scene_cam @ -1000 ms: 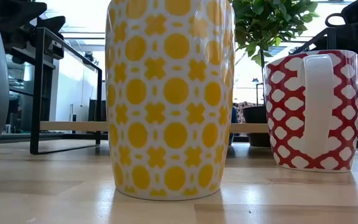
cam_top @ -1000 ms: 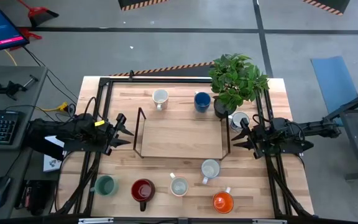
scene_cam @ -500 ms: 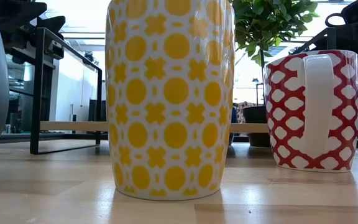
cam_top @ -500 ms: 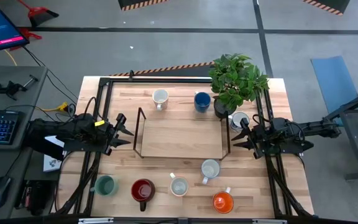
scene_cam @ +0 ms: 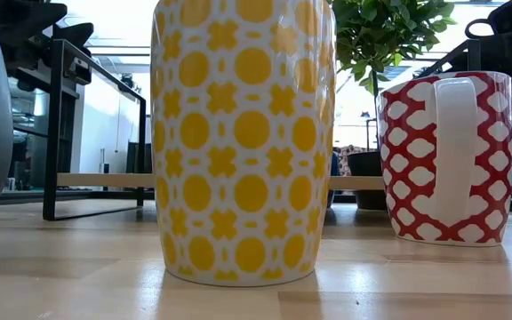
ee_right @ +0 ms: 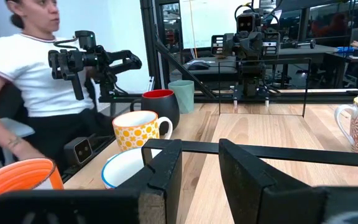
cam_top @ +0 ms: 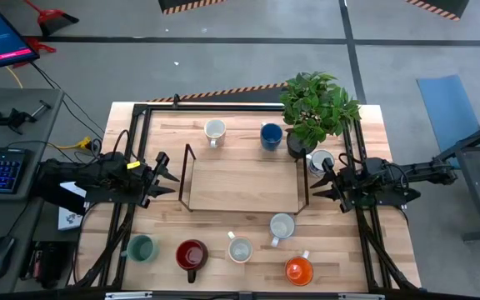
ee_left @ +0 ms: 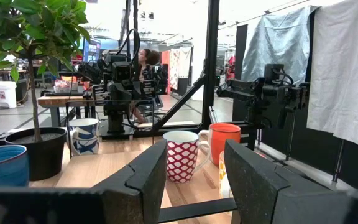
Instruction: Place coffee mugs
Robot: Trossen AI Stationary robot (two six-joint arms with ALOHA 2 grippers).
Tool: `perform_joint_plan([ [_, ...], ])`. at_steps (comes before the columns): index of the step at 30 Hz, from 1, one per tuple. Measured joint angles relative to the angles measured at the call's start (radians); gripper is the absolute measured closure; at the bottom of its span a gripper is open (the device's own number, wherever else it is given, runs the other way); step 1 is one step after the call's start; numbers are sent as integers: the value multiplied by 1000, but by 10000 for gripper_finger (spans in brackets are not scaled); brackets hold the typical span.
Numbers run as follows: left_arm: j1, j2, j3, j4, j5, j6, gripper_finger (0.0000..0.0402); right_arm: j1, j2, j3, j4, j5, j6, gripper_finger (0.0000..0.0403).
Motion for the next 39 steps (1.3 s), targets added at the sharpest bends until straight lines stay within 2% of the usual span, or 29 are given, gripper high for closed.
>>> perform_joint_plan([
  [18, 0, 0, 0, 0, 0, 0, 252, 0, 0, 0, 0, 0, 0, 306],
  [23, 0, 0, 0, 1, -48, 0, 252, 0, 0, 0, 0, 0, 0, 306],
  [39, 0, 0, 0, 0, -52, -13, 252, 0, 0, 0, 0, 0, 0, 306],
])
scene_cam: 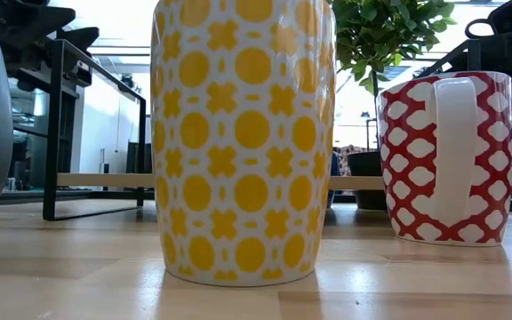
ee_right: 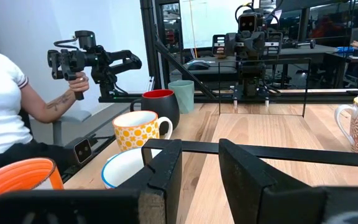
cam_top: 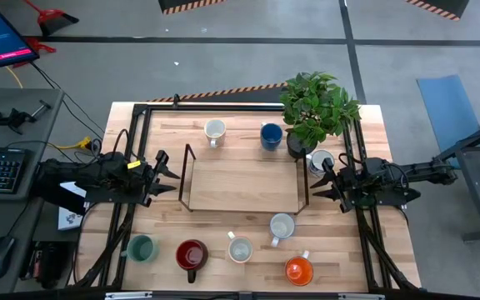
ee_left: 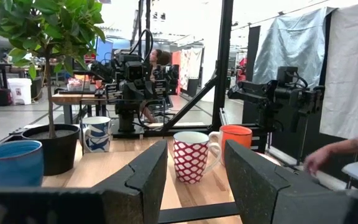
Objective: Place coffee mugs
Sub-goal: Put the blue and white patterned mug on the shelf
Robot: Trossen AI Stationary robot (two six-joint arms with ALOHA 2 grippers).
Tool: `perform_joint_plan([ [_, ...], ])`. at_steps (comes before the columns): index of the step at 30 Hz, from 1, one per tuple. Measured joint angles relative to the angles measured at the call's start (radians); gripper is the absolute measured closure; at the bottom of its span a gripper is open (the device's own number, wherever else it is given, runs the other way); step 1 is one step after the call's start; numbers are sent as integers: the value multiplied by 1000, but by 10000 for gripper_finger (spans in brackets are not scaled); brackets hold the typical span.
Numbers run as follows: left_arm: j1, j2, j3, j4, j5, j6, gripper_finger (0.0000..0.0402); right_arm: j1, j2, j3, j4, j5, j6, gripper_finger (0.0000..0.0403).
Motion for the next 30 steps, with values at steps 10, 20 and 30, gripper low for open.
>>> perform_joint_plan([
  [10, 0, 0, 0, -22, -2, -13, 252, 0, 0, 0, 0, 0, 0, 306],
  [20, 0, 0, 0, -23, -2, -14, 252, 0, 0, 0, 0, 0, 0, 306],
  [30, 0, 0, 0, -23, -1, -14, 252, 0, 0, 0, 11, 130, -50, 306],
])
